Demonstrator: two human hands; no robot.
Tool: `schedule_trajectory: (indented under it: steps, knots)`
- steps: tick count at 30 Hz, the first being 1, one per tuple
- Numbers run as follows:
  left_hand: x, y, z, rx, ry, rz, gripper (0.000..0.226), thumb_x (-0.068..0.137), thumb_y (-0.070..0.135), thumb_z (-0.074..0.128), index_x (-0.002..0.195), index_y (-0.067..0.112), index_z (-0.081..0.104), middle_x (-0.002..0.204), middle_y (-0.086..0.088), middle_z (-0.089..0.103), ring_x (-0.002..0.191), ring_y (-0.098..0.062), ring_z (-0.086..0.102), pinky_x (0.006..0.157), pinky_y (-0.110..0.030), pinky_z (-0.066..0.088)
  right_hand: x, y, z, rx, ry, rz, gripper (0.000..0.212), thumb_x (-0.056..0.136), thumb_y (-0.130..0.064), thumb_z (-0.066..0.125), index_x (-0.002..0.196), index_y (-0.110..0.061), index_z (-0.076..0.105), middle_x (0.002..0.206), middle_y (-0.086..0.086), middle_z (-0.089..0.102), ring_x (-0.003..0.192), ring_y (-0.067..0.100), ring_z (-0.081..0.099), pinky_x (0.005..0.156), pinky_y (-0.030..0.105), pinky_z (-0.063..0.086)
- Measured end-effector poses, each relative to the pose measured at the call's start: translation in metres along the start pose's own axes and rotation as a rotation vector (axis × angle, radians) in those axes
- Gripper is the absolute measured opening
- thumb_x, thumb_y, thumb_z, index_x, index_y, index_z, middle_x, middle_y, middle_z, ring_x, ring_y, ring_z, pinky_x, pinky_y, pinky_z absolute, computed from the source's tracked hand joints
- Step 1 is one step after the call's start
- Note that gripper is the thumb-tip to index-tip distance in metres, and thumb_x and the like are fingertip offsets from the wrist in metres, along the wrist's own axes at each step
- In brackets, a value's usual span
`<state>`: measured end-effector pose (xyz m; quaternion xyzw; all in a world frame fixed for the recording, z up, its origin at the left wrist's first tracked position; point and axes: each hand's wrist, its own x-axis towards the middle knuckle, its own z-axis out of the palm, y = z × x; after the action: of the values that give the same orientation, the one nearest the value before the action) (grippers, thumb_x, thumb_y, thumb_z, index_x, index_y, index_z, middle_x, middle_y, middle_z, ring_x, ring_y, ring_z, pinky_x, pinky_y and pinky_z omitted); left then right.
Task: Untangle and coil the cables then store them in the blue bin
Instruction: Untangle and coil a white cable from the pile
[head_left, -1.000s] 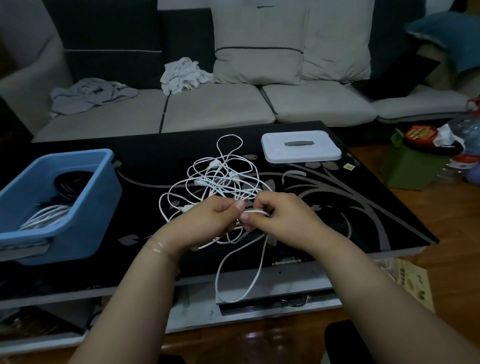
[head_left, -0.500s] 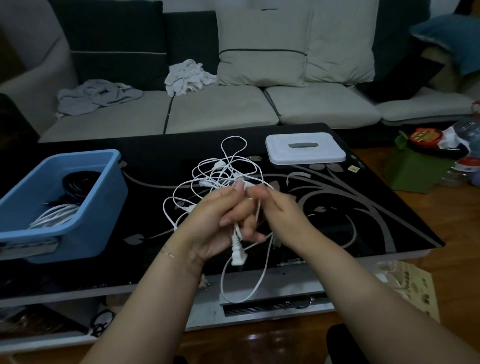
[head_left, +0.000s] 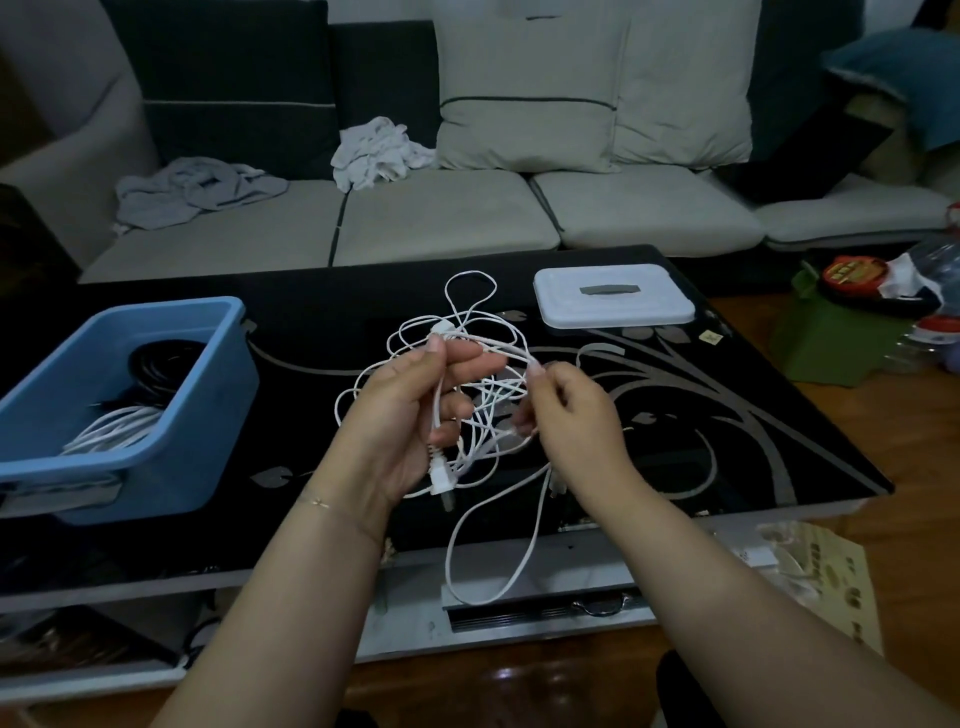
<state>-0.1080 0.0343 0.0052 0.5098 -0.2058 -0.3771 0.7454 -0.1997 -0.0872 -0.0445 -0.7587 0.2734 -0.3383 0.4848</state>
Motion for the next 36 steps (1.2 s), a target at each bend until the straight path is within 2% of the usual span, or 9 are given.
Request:
schedule_trajectory:
  steps: [5, 8, 13, 17, 20, 23, 28, 32, 36]
  knots:
    - [-0.003, -0.001, -0.003, -0.051, -0.164, -0.09, 0.03, 0.092, 0.026, 0.044, 0.082, 0.007, 0.066, 0.043, 0.006, 0.043, 0.026, 0.001, 0.023, 0.035, -0.009, 0.011, 0.007, -0.008, -0.007, 0.339, 0.039, 0.141, 0.034, 0.1, -0.028, 0.047, 0.073, -0.009, 0.055, 0.054, 0.003, 0.06, 0.053, 0.021, 0.061, 0.063, 0.028, 0.05]
    - [-0.007, 0.001, 0.0, -0.184, -0.288, -0.121, 0.038, 0.091, 0.027, 0.042, 0.095, 0.008, 0.074, 0.042, 0.008, 0.035, 0.025, 0.002, 0.023, 0.032, -0.013, 0.009, 0.004, -0.003, -0.001, 0.246, -0.033, 0.156, 0.032, 0.099, -0.03, 0.048, 0.072, -0.016, 0.058, 0.042, -0.006, 0.046, 0.043, 0.012, 0.046, 0.05, 0.027, 0.043]
    - [-0.002, 0.006, -0.003, -0.277, -0.178, 0.053, 0.033, 0.091, 0.027, 0.041, 0.11, 0.007, 0.06, 0.109, -0.005, 0.072, 0.036, 0.001, 0.043, 0.032, -0.006, 0.027, -0.017, -0.006, 0.014, -0.589, -0.299, -0.202, 0.032, 0.1, -0.046, 0.035, 0.101, -0.023, 0.057, 0.077, 0.007, 0.065, 0.08, 0.034, 0.06, 0.062, 0.038, 0.04]
    - [0.006, 0.006, -0.016, -0.257, -0.025, 0.151, 0.032, 0.103, 0.025, 0.032, 0.087, 0.011, 0.055, 0.122, -0.014, 0.066, 0.098, -0.019, 0.07, 0.065, -0.028, 0.06, -0.032, -0.014, 0.021, -0.678, -0.36, -0.443, 0.028, 0.101, -0.037, 0.036, 0.104, -0.014, 0.052, 0.083, 0.014, 0.066, 0.08, 0.038, 0.059, 0.058, 0.036, 0.029]
    - [0.011, 0.002, -0.023, -0.079, 0.041, 0.189, 0.034, 0.105, 0.021, 0.028, 0.08, 0.013, 0.05, 0.125, -0.014, 0.064, 0.112, -0.026, 0.064, 0.085, -0.046, 0.057, -0.032, -0.016, 0.017, -0.649, -0.391, -0.499, 0.026, 0.101, -0.033, 0.04, 0.097, -0.011, 0.053, 0.08, 0.013, 0.065, 0.078, 0.038, 0.059, 0.06, 0.034, 0.025]
    - [0.012, -0.006, -0.019, 0.158, 0.099, 0.241, 0.033, 0.106, 0.017, 0.028, 0.08, 0.014, 0.048, 0.13, -0.008, 0.061, 0.117, -0.024, 0.062, 0.094, -0.046, 0.052, -0.029, -0.017, 0.015, -0.633, -0.426, -0.543, 0.024, 0.1, -0.031, 0.042, 0.087, -0.012, 0.05, 0.077, 0.014, 0.064, 0.076, 0.038, 0.056, 0.064, 0.034, 0.026]
    - [0.013, -0.023, -0.015, 0.921, 0.065, 0.465, 0.03, 0.103, 0.034, 0.033, 0.082, 0.021, 0.05, 0.142, 0.008, 0.05, 0.107, -0.008, 0.063, 0.084, -0.04, 0.055, -0.028, -0.016, 0.012, -0.607, -0.438, -0.491, 0.023, 0.098, -0.033, 0.042, 0.081, -0.018, 0.047, 0.077, 0.006, 0.06, 0.081, 0.031, 0.051, 0.084, 0.035, 0.035]
    - [0.014, -0.024, -0.013, 1.487, 0.014, 0.46, 0.032, 0.1, 0.037, 0.031, 0.098, 0.018, 0.058, 0.107, 0.002, 0.071, 0.093, -0.022, 0.063, 0.074, -0.037, 0.048, -0.018, -0.015, 0.001, -0.585, -0.447, -0.477, 0.018, 0.085, -0.035, 0.044, 0.071, -0.025, 0.045, 0.068, -0.009, 0.05, 0.076, 0.02, 0.052, 0.09, 0.032, 0.035]
    - [0.01, -0.024, -0.008, 1.66, -0.024, 0.415, 0.021, 0.099, 0.026, 0.04, 0.083, 0.015, 0.045, 0.075, -0.003, 0.059, 0.077, -0.031, 0.056, 0.058, -0.037, 0.028, -0.009, -0.01, -0.008, -0.691, -0.475, -0.428, 0.02, 0.083, -0.04, 0.042, 0.075, -0.024, 0.05, 0.077, -0.008, 0.056, 0.083, 0.016, 0.055, 0.091, 0.034, 0.033]
